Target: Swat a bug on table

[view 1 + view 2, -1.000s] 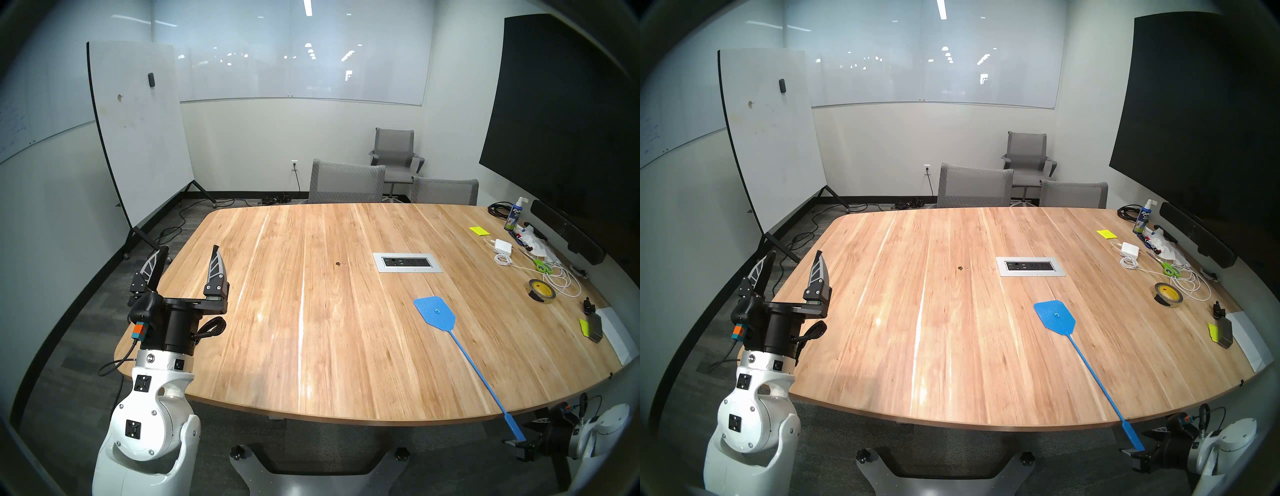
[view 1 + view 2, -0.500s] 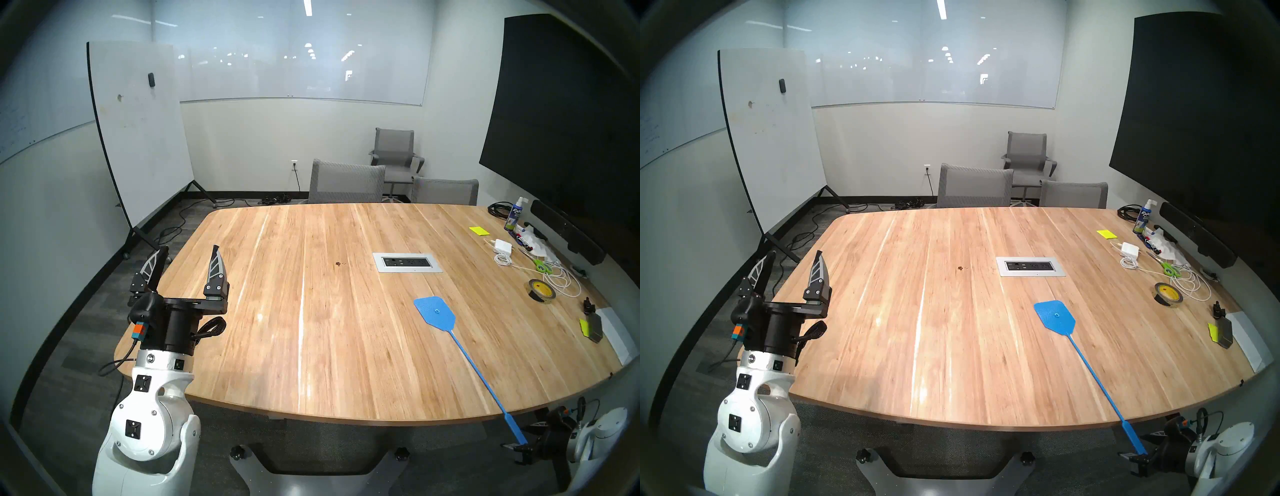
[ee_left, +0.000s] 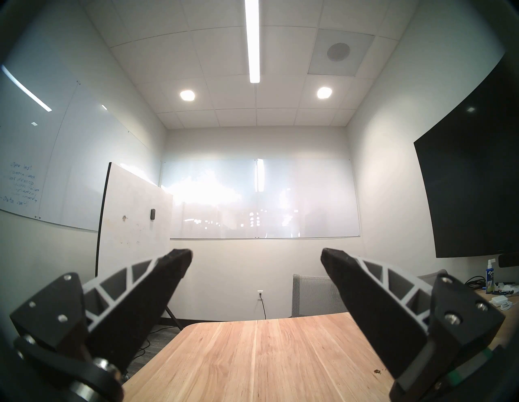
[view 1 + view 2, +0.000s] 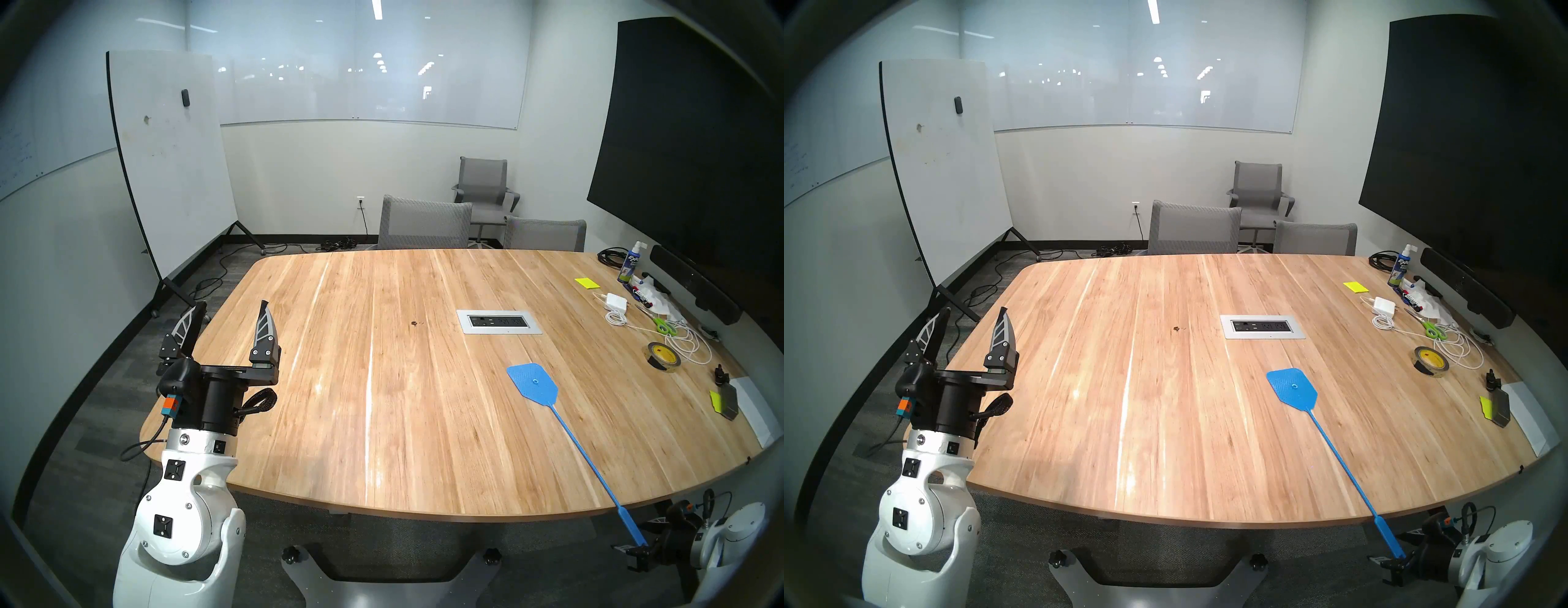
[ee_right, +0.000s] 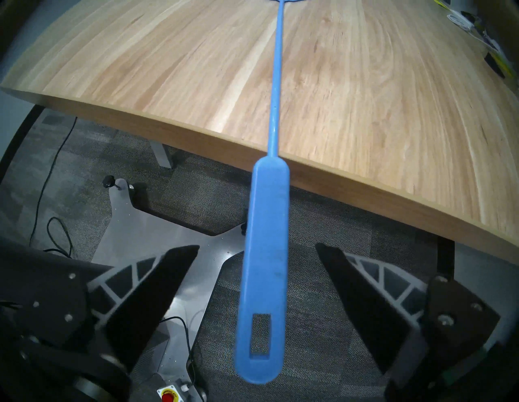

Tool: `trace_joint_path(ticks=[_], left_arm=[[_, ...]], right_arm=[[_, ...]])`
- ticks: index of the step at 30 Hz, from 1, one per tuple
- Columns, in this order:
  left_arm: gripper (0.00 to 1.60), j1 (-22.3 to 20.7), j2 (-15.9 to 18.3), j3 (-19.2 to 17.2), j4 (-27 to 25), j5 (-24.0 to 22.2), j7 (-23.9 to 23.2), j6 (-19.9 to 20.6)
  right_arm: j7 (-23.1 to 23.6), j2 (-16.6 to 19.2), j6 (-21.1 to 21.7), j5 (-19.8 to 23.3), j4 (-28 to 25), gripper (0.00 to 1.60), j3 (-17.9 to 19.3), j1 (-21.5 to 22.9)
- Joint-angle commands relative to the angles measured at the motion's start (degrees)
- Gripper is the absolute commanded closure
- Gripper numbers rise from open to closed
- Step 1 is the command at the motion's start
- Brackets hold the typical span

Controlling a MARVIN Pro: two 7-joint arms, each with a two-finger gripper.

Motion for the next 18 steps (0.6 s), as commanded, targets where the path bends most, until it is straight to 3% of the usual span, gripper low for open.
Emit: trace_joint_path(ticks=[1,18], left_arm=[[0.0,0.13,0.01,0.08,-1.22,0.02,-0.05,-0.07],[0.0,0.14,0.01,0.08,-1.22,0.02,-0.05,-0.07]], right_arm=[[-0.15,0.16,-0.16,0.11,-1.13,0.0,0.09,0.33],[-0.46,0.4,-0.35,0.12,-1.1,0.0,0.21,0.95]])
